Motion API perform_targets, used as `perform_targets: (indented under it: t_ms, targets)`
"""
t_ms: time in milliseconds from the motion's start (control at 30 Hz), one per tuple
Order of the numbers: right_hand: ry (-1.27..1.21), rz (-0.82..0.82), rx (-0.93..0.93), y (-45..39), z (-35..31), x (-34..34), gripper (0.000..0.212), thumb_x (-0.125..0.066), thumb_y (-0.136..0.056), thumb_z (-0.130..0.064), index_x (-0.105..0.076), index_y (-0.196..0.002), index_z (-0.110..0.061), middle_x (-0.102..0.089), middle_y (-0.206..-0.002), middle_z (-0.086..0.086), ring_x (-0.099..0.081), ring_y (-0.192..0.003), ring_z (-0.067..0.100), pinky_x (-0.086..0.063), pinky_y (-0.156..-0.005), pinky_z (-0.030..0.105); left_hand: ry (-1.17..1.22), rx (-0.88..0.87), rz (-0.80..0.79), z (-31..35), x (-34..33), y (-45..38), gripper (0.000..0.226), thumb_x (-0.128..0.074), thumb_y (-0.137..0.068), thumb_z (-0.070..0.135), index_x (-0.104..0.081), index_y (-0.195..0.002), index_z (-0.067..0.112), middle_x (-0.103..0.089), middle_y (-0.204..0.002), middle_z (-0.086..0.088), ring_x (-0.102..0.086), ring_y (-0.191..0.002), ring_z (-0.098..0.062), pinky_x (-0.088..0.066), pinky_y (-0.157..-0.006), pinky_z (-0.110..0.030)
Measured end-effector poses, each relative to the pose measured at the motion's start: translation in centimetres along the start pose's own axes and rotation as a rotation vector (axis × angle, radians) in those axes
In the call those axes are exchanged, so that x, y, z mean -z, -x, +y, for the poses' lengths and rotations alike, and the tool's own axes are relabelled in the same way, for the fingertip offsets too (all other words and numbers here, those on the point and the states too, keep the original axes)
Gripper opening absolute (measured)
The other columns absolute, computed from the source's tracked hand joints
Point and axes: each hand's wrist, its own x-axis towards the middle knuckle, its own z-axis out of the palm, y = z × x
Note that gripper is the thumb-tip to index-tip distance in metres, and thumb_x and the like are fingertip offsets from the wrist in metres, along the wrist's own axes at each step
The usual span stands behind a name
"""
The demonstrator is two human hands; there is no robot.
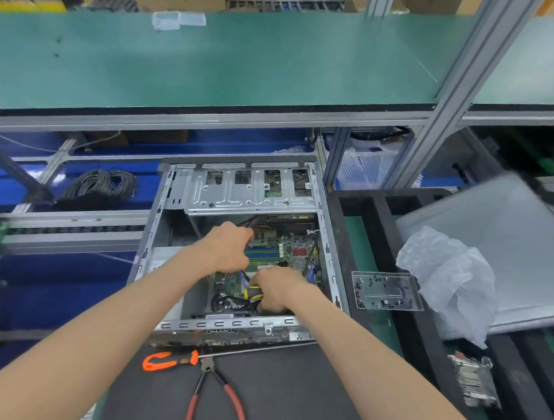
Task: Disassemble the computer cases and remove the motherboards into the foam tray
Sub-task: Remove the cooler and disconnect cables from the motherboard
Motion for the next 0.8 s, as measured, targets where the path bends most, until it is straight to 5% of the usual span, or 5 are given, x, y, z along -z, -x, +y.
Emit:
perform_targets:
  t_ms: [133, 300, 533, 667, 800]
  targets:
    - [0.143, 0.081, 0.003, 0.1, -0.6, 0.3, 0.016, -0.06, -0.09, -0.017, -0.058, -0.105, -0.014, -0.063, -0.105, 0.01, -0.059, -0.091, 0.032, -0.041, -0.072, 0.038, -0.015, 0.017, -0.06, -1.5, -0.3, 1.1, 0.027, -0.057, -0.088, 0.026, -0.069, -0.112, 0.02, -0.032, -0.147, -0.013, -0.049, -0.122, -0.034, -0.043, -0.104, -0.044]
    - [0.188, 0.298, 0.065, 1.4, -1.0, 1.3, 0.007, -0.056, -0.088, -0.016, -0.056, -0.094, -0.019, -0.047, -0.077, 0.004, -0.062, -0.089, 0.034, -0.038, -0.066, 0.037, -0.061, -0.1, 0.001, -3.6, -0.2, 2.1, 0.03, -0.049, -0.099, 0.029, -0.071, -0.118, 0.037, -0.017, -0.165, 0.008, -0.007, -0.15, -0.019, 0.002, -0.119, -0.046]
    - [0.097, 0.536, 0.086, 4.2, -1.8, 6.4, 0.028, -0.058, -0.085, -0.022, -0.066, -0.111, -0.023, -0.057, -0.083, 0.006, -0.053, -0.077, 0.032, -0.035, -0.062, 0.036, 0.884, -0.259, -0.225, -3.4, 2.9, 5.2, 0.04, -0.05, -0.093, 0.031, -0.063, -0.13, 0.029, -0.07, -0.125, 0.005, -0.058, -0.125, -0.011, -0.032, -0.116, -0.04]
    - [-0.037, 0.559, 0.057, 5.5, -1.2, 8.9, 0.006, -0.058, -0.089, -0.014, -0.062, -0.09, -0.018, -0.065, -0.087, 0.007, -0.06, -0.083, 0.033, -0.045, -0.061, 0.036, 0.908, -0.312, -0.244, -2.9, 4.1, 6.2, 0.056, -0.073, -0.079, 0.044, -0.061, -0.132, 0.03, -0.071, -0.121, 0.004, -0.059, -0.12, -0.011, -0.035, -0.108, -0.028]
    - [-0.246, 0.581, 0.078, 7.2, -1.1, 10.5, 0.024, -0.063, -0.096, -0.026, -0.057, -0.074, -0.017, -0.06, -0.072, 0.002, -0.055, -0.07, 0.024, -0.043, -0.061, 0.034, 0.936, -0.3, -0.076, -1.8, 4.5, 6.2, 0.027, -0.069, -0.095, 0.029, -0.071, -0.111, 0.008, -0.071, -0.082, 0.002, -0.063, -0.086, -0.018, -0.046, -0.091, -0.031]
